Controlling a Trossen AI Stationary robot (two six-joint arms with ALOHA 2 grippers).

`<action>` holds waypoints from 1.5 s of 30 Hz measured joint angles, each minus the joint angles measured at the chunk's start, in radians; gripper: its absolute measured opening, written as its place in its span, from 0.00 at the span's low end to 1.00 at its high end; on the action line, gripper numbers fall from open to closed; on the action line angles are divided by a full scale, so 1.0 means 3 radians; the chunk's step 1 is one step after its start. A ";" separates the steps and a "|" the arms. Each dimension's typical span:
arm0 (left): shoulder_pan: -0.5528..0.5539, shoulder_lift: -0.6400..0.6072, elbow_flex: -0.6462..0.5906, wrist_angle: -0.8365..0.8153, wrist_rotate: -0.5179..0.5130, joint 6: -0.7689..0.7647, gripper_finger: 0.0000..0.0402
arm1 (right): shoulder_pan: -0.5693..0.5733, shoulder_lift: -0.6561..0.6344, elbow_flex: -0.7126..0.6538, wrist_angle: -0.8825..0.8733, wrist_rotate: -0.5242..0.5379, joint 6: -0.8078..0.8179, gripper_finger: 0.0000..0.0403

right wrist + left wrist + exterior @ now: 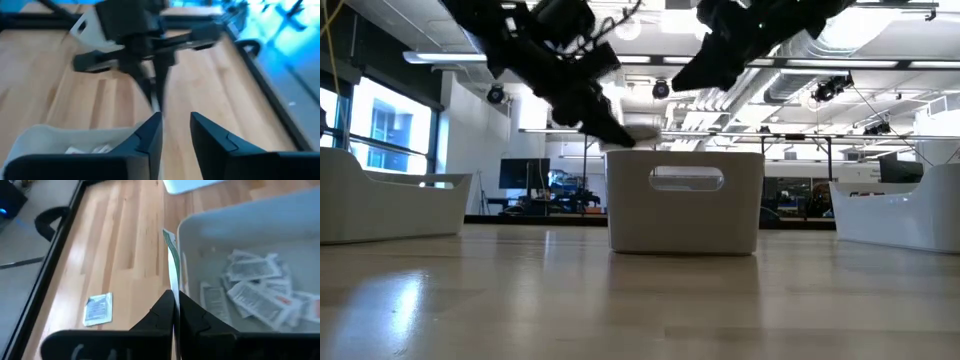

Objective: Pick & Place First Aid Supplies
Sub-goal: Put the bandage pack into the left gray bin

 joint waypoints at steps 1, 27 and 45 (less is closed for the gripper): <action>-0.0014 -0.0063 0.0000 -0.0050 -0.0001 -0.0045 0.00 | 0.0015 -0.0048 0.0000 0.0000 0.0075 0.0001 0.24; -0.0698 -0.2128 -0.0287 -0.4217 -0.0460 -0.3979 0.00 | 0.0236 -0.0146 0.0000 -0.0177 0.0104 0.0175 0.25; -0.0698 -0.1991 -0.0912 -0.3582 -0.0098 -0.4181 0.04 | 0.0475 -0.0143 0.0000 -0.0380 0.0101 0.0164 0.25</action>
